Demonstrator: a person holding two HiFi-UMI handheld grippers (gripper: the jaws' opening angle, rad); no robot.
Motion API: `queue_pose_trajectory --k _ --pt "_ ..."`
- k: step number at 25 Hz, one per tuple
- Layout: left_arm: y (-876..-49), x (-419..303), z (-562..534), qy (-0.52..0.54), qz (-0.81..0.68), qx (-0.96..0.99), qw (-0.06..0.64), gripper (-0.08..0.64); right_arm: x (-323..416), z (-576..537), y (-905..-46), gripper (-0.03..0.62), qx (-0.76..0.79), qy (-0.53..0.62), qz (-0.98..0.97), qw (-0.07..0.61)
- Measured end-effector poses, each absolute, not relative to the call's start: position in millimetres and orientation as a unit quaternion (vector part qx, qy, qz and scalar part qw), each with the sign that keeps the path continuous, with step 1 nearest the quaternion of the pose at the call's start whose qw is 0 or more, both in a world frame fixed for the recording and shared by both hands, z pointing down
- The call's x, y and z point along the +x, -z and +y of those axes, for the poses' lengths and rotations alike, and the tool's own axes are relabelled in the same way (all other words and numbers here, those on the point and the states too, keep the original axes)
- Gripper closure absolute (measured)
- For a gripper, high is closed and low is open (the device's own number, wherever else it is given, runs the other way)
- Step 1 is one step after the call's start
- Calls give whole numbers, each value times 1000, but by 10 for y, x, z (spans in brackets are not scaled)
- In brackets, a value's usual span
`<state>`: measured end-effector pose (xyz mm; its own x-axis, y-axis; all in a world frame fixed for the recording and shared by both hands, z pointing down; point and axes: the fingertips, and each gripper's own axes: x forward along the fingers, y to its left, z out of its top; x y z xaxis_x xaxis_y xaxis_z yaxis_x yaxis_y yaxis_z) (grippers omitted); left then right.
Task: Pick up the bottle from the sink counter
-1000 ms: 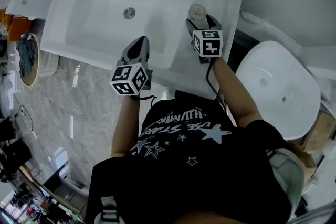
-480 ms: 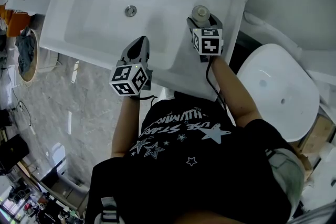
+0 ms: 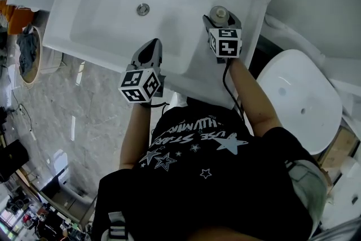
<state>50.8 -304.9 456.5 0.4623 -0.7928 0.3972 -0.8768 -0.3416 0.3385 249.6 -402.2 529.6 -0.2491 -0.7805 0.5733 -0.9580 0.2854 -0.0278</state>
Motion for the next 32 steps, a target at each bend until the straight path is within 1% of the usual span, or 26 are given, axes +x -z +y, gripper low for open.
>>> queue_pose_trajectory --k 6,13,18,23,32 --pt "-4586 502 -3012 -82 -513 813 262 552 2510 -4040 -5320 273 581 -169 -754 255" --pt "-4598 492 -2917 -83 -513 813 263 552 2500 -4026 -5303 272 572 -167 -761 256" --pt "-4589 408 -2811 -78 -516 812 261 552 2489 -3934 -5221 272 573 -184 -767 222" --pt "-4542 342 -2610 -70 -518 813 256 552 2422 -3708 -4957 272 569 -178 -779 194" --pt "-4344 265 -2000 -60 -510 823 245 552 2230 -3008 -4548 272 559 -161 -792 186"
